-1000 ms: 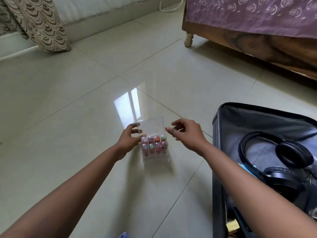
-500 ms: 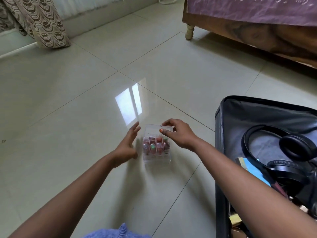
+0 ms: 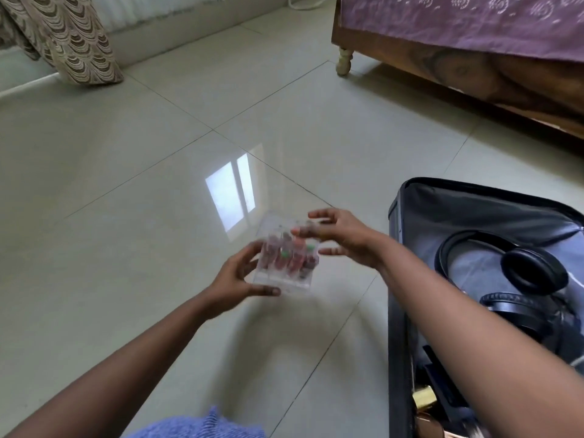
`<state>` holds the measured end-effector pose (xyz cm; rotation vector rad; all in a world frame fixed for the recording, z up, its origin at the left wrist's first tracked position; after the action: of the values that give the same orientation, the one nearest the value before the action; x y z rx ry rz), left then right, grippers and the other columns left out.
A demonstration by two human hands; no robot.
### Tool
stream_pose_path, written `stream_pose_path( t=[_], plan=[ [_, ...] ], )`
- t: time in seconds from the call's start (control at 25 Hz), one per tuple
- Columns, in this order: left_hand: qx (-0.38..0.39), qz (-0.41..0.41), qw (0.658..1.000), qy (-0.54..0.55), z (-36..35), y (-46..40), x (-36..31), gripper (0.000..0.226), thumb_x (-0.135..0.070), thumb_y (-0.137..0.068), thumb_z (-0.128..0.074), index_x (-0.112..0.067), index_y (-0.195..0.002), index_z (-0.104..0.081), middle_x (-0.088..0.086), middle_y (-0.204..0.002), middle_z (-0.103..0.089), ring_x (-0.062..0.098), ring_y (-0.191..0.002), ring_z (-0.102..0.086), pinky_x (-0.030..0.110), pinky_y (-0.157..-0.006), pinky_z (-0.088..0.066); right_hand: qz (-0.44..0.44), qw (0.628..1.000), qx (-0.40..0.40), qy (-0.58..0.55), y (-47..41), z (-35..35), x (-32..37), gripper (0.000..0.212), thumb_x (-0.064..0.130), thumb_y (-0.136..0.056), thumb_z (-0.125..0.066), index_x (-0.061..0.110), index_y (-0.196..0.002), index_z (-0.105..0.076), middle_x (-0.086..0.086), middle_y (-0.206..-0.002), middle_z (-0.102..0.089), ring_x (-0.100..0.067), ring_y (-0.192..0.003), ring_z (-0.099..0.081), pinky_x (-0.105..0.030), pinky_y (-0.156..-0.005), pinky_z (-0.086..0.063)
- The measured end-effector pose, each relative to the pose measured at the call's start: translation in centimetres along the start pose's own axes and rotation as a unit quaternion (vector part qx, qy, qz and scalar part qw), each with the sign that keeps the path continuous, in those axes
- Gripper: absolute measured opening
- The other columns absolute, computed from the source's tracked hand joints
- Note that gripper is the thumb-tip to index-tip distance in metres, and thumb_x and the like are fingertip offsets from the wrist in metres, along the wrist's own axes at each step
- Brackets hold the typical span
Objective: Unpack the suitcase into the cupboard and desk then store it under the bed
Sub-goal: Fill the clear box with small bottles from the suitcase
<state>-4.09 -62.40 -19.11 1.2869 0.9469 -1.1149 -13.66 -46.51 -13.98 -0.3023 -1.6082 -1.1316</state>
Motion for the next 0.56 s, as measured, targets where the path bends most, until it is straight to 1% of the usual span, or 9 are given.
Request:
stream_pose_path(
  t=[0.04,0.12,0.2,0.28,0.4,0.44,0.48,0.56],
  plan=[
    [0.011,-0.012,0.999,0.027,-0.2,-0.6,-2.3,0.088,0.004,-0.058,-0.083,-0.018,-0.135,-0.044,-0.001,-0.131,-0.057,0.020,-0.113,-0.061,0.034,-0.085,-0.055,0.019,1.000,0.001,-0.007,0.7,0.8,2.3,0.061,0.025,-0.067,-0.079,0.008,-0.121,-0.056,-0.004,-0.106,-0.063,-0.015,-0.096,-0.059,-0.031,-0.079,-0.048],
    [0.031,-0.031,0.997,0.065,-0.6,-2.1,-6.7,0.089,0.012,-0.057,-0.080,-0.018,-0.133,-0.044,0.002,-0.132,-0.055,0.023,-0.107,-0.065,0.037,-0.080,-0.056,0.054,0.999,0.009,0.001,2.2,2.5,6.7,0.052,0.027,-0.065,-0.079,0.006,-0.110,-0.064,-0.001,-0.095,-0.067,-0.014,-0.089,-0.061,-0.030,-0.083,-0.049],
    [0.062,-0.035,0.993,0.092,-1.4,-3.7,-10.9,0.086,0.015,-0.055,-0.073,-0.017,-0.129,-0.044,0.007,-0.129,-0.054,0.025,-0.102,-0.066,0.036,-0.075,-0.056,0.076,0.997,0.008,0.019,3.9,4.7,10.5,0.048,0.032,-0.062,-0.081,0.010,-0.103,-0.067,-0.004,-0.096,-0.068,-0.017,-0.091,-0.062,-0.031,-0.086,-0.052],
    [0.112,-0.047,0.988,0.098,-2.4,-5.4,-15.5,0.082,0.019,-0.056,-0.064,-0.014,-0.128,-0.043,0.011,-0.122,-0.054,0.024,-0.097,-0.066,0.033,-0.069,-0.056,0.091,0.996,-0.018,0.017,5.9,7.7,13.6,0.052,0.036,-0.061,-0.080,0.014,-0.105,-0.065,-0.009,-0.101,-0.069,-0.022,-0.092,-0.064,-0.034,-0.086,-0.055],
    [0.203,-0.065,0.971,0.111,-4.8,-7.4,-22.5,0.084,0.025,-0.056,-0.054,-0.012,-0.130,-0.042,0.014,-0.114,-0.057,0.024,-0.092,-0.067,0.030,-0.061,-0.058,0.117,0.989,-0.074,-0.060,9.0,12.5,16.7,0.068,0.047,-0.061,-0.073,0.012,-0.118,-0.058,-0.014,-0.112,-0.069,-0.029,-0.097,-0.068,-0.039,-0.086,-0.054],
    [0.227,-0.068,0.963,0.128,-5.8,-8.0,-24.4,0.085,0.025,-0.053,-0.055,-0.011,-0.129,-0.045,0.015,-0.111,-0.059,0.024,-0.089,-0.067,0.029,-0.059,-0.058,0.131,0.983,-0.091,-0.088,10.1,13.9,17.5,0.069,0.049,-0.063,-0.070,0.011,-0.119,-0.058,-0.015,-0.113,-0.068,-0.030,-0.100,-0.067,-0.041,-0.089,-0.053],
    [0.247,-0.067,0.954,0.159,-6.8,-8.4,-25.8,0.086,0.023,-0.046,-0.060,-0.012,-0.125,-0.051,0.015,-0.106,-0.062,0.025,-0.086,-0.068,0.029,-0.059,-0.058,0.144,0.978,-0.106,-0.106,11.1,15.0,18.0,0.069,0.051,-0.064,-0.068,0.011,-0.119,-0.058,-0.015,-0.113,-0.068,-0.031,-0.102,-0.067,-0.041,-0.091,-0.053],
    [0.285,-0.072,0.927,0.233,-8.9,-9.3,-28.1,0.082,0.014,-0.031,-0.077,-0.014,-0.107,-0.068,0.014,-0.097,-0.069,0.026,-0.083,-0.070,0.029,-0.061,-0.059,0.178,0.970,-0.132,-0.105,12.9,16.9,18.9,0.068,0.052,-0.064,-0.068,0.012,-0.119,-0.058,-0.014,-0.112,-0.069,-0.030,-0.104,-0.066,-0.043,-0.092,-0.052]
  ],
)
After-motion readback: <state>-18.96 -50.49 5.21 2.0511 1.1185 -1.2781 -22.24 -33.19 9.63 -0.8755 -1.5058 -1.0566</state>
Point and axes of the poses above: each hand's wrist, its own y-axis away from the middle knuckle, its own z-axis out of the back of the hand, x = y × z, the point moved 7 cm from there along -y, towards the middle knuckle
